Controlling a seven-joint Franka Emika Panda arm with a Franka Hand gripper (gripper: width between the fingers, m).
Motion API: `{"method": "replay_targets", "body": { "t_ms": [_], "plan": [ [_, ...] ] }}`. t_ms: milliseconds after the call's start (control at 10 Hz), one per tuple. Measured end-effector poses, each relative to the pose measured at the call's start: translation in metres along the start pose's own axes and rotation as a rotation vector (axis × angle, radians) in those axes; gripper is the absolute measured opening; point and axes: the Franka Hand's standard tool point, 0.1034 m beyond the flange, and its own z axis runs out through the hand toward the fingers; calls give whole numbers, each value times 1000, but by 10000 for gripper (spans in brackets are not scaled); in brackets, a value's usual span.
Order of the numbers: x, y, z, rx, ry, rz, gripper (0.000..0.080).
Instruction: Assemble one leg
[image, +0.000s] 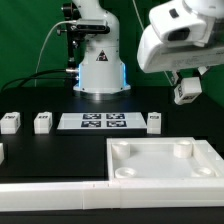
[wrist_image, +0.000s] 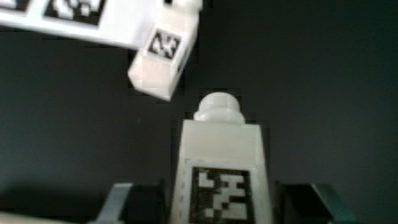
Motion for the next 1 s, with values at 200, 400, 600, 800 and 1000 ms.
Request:
{"method": "replay_targets", "body": {
  "t_ms": [200,400,600,800,1000],
  "plan": [
    [5,2,-2,-8,189,3,290],
    [4,15,-10,-19,301,-37,290],
    [20,23,-33,-12,288,-54,290],
    [21,22,-28,-13,307,-55,290],
    [27,23,-31,-16,383,-54,290]
  ]
}}
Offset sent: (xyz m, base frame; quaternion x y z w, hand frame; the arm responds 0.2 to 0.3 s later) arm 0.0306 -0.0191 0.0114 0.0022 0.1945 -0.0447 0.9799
